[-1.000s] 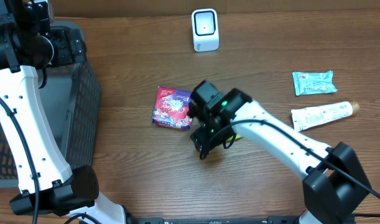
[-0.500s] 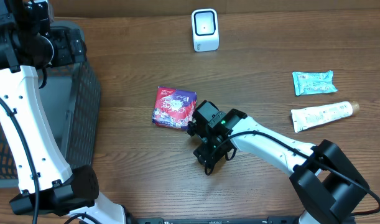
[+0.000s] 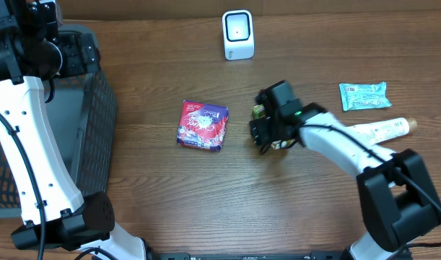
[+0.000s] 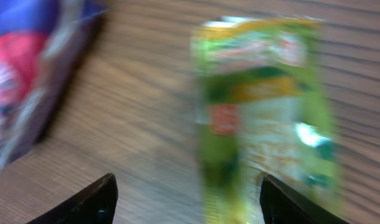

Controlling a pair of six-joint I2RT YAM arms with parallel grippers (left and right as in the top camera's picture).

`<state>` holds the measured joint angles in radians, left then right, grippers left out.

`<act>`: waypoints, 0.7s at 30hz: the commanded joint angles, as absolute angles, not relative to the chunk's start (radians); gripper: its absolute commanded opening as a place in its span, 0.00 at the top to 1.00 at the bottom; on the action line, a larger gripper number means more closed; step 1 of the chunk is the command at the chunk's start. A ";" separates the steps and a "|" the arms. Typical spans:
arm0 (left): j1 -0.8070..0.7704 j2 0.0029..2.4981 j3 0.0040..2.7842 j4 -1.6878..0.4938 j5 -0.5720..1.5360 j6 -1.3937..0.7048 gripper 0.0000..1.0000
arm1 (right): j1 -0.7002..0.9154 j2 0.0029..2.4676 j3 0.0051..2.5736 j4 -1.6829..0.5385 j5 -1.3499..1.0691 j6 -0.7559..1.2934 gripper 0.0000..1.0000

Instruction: Scan the item barcode

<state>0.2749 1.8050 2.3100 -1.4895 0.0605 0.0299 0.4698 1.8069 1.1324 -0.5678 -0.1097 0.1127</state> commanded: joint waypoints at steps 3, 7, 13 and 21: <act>0.268 1.799 2.312 -1.488 0.068 0.045 0.00 | 0.423 1.771 1.256 -0.659 -0.221 0.146 0.29; 0.268 1.799 2.312 -1.488 0.068 0.045 0.00 | 0.423 1.724 1.353 -0.790 -0.107 0.157 0.25; 0.268 1.799 2.312 -1.488 0.068 0.045 0.01 | 0.423 1.732 1.357 -0.908 0.073 -0.042 0.22; 0.268 1.799 2.312 -1.488 0.068 0.045 0.01 | 0.484 1.855 1.327 -0.941 0.146 -0.058 0.20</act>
<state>0.2749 1.8050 2.3100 -1.4895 0.0605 0.0299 0.4534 1.8065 1.3437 -0.9424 0.0830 -0.0273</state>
